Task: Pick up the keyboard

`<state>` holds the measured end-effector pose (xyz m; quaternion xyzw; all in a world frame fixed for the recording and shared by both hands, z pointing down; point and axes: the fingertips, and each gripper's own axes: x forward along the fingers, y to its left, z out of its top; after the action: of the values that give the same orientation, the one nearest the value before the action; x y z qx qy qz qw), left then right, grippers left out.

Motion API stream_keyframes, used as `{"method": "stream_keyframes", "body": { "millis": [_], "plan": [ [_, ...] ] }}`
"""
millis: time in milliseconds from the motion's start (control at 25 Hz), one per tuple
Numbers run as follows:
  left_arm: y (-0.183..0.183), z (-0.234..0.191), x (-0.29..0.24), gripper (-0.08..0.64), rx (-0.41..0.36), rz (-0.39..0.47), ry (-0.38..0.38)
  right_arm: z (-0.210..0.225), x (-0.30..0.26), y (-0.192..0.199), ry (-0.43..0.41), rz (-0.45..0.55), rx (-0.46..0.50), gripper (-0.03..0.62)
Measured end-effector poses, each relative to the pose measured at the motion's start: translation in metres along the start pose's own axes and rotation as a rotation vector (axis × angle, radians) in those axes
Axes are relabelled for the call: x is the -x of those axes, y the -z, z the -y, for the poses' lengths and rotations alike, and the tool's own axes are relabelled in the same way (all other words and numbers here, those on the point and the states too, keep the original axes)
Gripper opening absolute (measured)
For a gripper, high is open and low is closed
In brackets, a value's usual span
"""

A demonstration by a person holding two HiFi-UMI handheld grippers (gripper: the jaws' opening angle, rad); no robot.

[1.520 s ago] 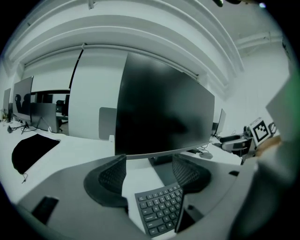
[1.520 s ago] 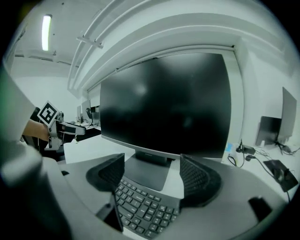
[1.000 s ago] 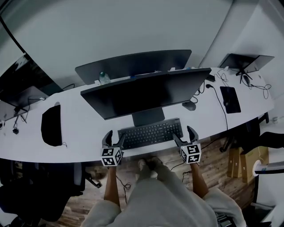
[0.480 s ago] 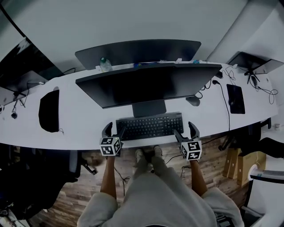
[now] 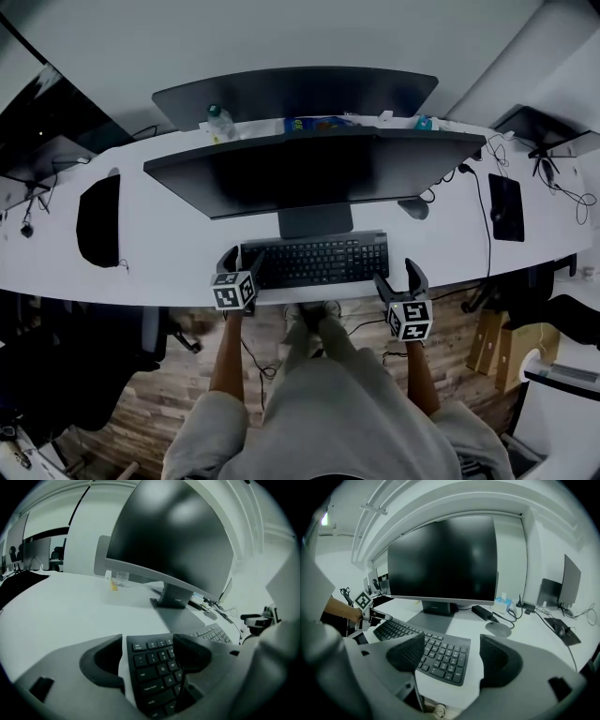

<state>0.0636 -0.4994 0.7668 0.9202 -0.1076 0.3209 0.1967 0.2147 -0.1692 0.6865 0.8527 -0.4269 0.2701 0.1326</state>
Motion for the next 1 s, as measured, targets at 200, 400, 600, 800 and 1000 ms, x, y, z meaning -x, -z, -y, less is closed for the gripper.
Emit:
{"method": "stream_keyframes", "body": {
  "millis": [200, 400, 600, 800, 1000],
  "plan": [
    [0.008, -0.001, -0.006, 0.316, 0.026, -0.007, -0.004, 0.003, 0.000, 0.006, 0.001, -0.011, -0.003, 0.360],
    [0.018, 0.003, -0.009, 0.316, 0.030, -0.033, -0.008, 0.000, -0.001, 0.007, -0.009, -0.010, -0.001, 0.359],
    [0.026, 0.006, -0.007, 0.316, 0.035, -0.034, -0.008, 0.002, 0.002, 0.009, -0.014, -0.007, 0.000, 0.359],
    [0.026, 0.006, -0.007, 0.321, 0.062, -0.035, -0.004, 0.005, 0.005, 0.012, -0.014, -0.011, 0.002, 0.356],
    [0.026, 0.006, -0.008, 0.322, 0.063, -0.033, -0.015, 0.008, 0.006, 0.016, -0.014, -0.017, -0.001, 0.354]
  ]
}}
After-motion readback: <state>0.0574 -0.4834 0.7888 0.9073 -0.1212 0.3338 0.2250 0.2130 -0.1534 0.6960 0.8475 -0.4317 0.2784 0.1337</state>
